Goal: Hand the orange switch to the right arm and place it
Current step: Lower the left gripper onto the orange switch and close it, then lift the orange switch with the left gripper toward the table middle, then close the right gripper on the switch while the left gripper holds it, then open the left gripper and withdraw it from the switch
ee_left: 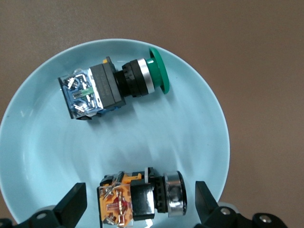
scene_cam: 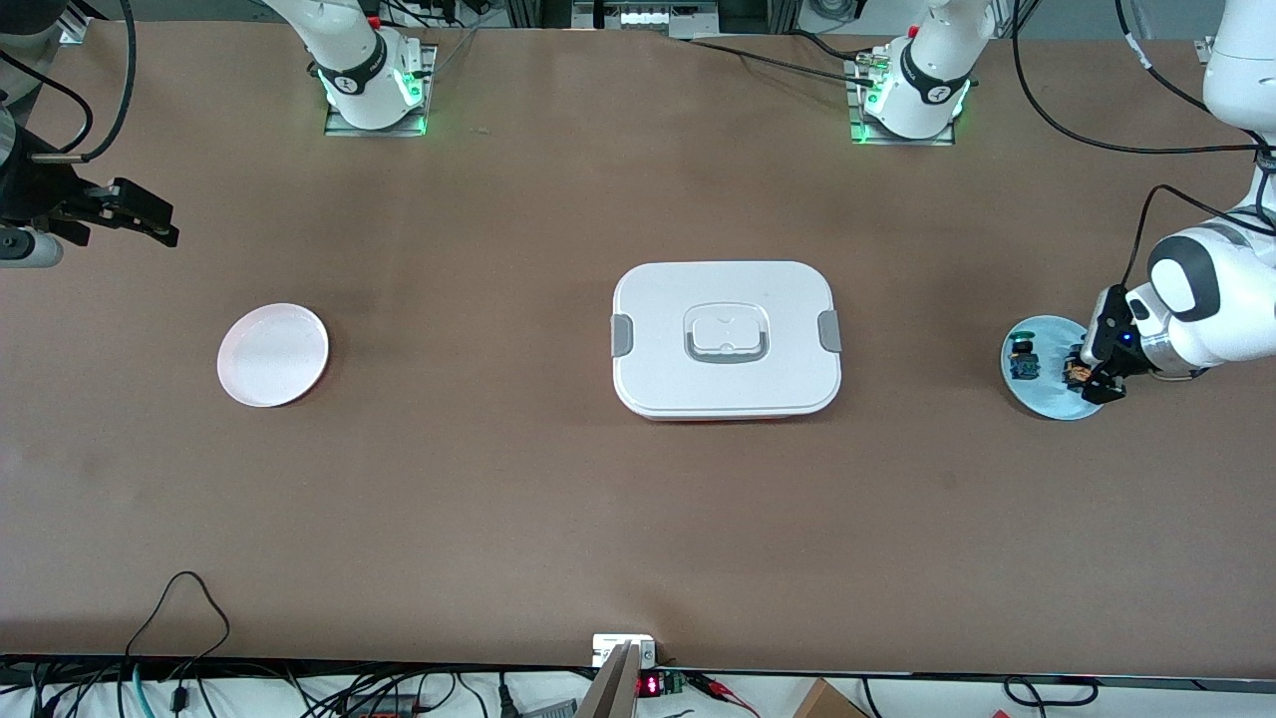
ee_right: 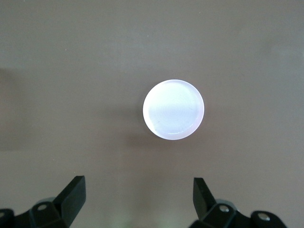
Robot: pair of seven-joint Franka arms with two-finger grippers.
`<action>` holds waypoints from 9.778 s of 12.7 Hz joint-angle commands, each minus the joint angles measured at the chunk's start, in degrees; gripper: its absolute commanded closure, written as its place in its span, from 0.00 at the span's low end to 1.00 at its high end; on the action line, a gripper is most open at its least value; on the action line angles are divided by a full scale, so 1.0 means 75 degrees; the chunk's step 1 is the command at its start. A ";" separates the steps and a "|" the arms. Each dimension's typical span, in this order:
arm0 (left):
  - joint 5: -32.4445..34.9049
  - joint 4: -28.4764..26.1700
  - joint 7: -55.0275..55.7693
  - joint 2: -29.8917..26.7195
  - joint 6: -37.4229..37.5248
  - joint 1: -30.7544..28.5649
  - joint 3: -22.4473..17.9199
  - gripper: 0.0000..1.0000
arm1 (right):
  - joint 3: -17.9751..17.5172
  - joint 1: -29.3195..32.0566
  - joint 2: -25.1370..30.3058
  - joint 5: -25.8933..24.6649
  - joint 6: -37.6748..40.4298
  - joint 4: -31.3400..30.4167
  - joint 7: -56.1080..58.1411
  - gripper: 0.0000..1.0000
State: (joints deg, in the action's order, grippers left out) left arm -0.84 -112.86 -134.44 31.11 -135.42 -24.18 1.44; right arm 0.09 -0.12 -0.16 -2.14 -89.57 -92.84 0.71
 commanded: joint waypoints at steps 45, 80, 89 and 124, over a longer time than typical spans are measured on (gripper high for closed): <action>-1.3703 0.3224 0.4448 -0.0057 0.3152 0.6561 0.0910 1.00 | 0.0140 -0.0171 -0.0564 0.3210 -0.0046 0.0215 0.0104 0.00; -1.4830 0.4220 0.4531 -0.0151 -0.0624 0.8849 0.0840 1.00 | 0.0375 -0.0885 -0.0846 1.2098 0.0728 -0.3359 -0.0329 0.00; -1.4830 0.4220 0.4531 -0.0151 -0.0624 0.8849 0.0828 1.00 | 0.0375 -0.1073 -0.0799 1.2132 0.0728 -0.3430 -0.0201 0.37; -1.4154 0.4792 0.4542 0.1123 0.4996 0.4517 0.0781 0.00 | 0.0972 -0.0745 -0.0682 0.8027 0.0518 -0.3348 0.2304 0.82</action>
State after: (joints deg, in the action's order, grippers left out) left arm -110.33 -81.56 -100.20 34.37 -104.21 13.42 6.55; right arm 7.57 -5.94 -6.32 65.58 -84.60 -117.91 13.60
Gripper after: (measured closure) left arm 0.000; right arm 0.590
